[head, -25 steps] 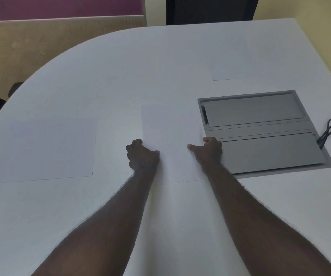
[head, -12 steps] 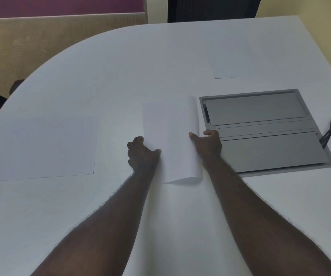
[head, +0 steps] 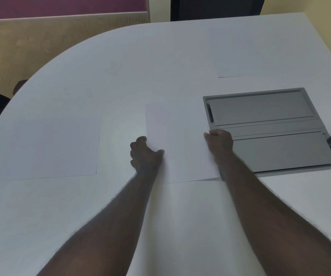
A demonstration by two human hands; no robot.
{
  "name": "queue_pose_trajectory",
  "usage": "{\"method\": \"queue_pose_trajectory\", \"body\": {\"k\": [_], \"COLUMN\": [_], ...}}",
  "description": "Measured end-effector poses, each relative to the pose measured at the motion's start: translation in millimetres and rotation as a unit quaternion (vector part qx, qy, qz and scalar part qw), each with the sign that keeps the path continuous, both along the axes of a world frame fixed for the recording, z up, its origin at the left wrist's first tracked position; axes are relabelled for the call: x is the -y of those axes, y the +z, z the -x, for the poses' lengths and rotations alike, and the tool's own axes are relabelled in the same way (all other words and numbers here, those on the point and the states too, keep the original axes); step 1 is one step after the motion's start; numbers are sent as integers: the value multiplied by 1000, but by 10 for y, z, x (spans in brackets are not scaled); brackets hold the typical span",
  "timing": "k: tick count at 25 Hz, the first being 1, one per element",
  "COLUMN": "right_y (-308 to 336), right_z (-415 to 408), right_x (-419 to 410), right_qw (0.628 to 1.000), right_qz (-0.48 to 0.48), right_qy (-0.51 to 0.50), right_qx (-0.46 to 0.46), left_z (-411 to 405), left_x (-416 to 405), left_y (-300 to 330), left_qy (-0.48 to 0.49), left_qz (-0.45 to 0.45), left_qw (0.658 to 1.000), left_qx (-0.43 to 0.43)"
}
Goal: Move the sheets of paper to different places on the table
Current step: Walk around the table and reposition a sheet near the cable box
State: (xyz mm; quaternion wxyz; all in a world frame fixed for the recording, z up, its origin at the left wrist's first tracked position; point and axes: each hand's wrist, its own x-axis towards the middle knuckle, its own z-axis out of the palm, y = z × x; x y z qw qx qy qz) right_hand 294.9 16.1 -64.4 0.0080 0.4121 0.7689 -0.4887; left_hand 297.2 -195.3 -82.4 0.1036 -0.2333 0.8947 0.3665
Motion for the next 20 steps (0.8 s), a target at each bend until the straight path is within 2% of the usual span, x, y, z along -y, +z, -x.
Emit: {"method": "queue_pose_trajectory", "body": {"k": [2, 6, 11, 15, 20], "right_y": [-10, -47, -31, 14, 190], "right_z": [-35, -105, -167, -269, -424], "right_x": [-21, -23, -66, -94, -58], "right_qw": [1000, 999, 991, 983, 981], "right_qz": [-24, -3, 93, 150, 155], "right_qy": [19, 5, -23, -34, -52], "right_qx": [2, -40, -89, -102, -104], "left_z": [4, 7, -19, 24, -144], "left_x": [-1, 5, 4, 30, 95], "left_y": [5, 21, 92, 216, 386], "left_qy": [0, 6, 13, 56, 54], "left_qz": [-8, -32, -57, -123, -186], "left_qw": [1000, 999, 998, 991, 980], "left_qx": [5, 13, 3, 25, -37]}}
